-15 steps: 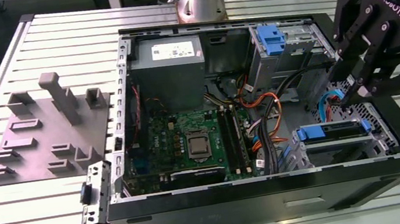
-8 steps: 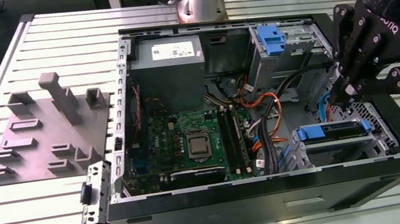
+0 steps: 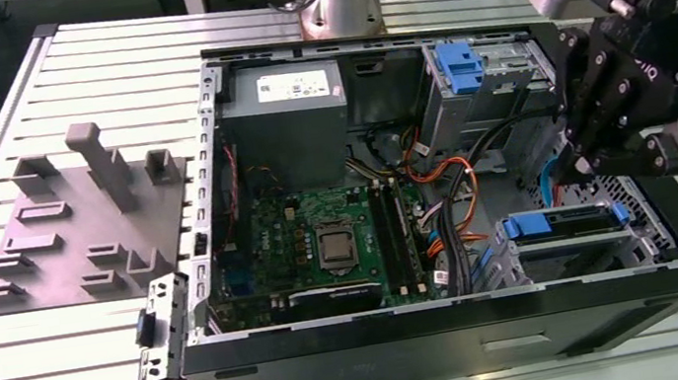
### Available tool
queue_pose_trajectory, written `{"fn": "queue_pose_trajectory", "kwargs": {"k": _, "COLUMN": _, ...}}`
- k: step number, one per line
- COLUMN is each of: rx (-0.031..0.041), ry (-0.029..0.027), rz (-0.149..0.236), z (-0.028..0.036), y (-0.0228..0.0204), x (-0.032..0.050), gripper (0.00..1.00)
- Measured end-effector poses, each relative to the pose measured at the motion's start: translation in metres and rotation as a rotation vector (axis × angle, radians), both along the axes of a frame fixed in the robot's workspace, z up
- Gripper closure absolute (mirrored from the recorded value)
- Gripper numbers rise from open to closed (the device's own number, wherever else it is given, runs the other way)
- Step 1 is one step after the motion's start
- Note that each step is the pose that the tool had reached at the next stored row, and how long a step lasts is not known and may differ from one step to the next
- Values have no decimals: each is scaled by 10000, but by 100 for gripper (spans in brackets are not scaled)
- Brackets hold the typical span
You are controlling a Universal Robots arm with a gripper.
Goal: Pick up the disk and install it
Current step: 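Insert the disk into the insertion slot, then insert the first disk wire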
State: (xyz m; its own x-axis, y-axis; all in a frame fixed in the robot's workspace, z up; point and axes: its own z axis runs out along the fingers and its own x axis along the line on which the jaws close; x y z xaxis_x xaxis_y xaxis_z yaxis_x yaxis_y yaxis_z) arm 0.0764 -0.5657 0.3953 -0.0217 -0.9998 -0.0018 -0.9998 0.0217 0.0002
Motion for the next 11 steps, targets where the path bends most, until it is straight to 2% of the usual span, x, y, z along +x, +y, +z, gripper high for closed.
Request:
{"fn": "queue_pose_trajectory", "kwargs": {"k": 5, "rx": 1, "ry": -3, "rz": 0, "z": -86, "y": -3, "x": 0, "gripper": 89}}
{"fn": "queue_pose_trajectory", "kwargs": {"k": 8, "rx": -3, "ry": -4, "rz": 0, "z": -95, "y": -3, "x": 0, "gripper": 89}}
{"fn": "queue_pose_trajectory", "kwargs": {"k": 9, "rx": 0, "ry": -41, "rz": 0, "z": -97, "y": -3, "x": 0, "gripper": 89}}
{"fn": "queue_pose_trajectory", "kwargs": {"k": 11, "rx": 0, "ry": -52, "rz": 0, "z": -97, "y": -3, "x": 9, "gripper": 89}}
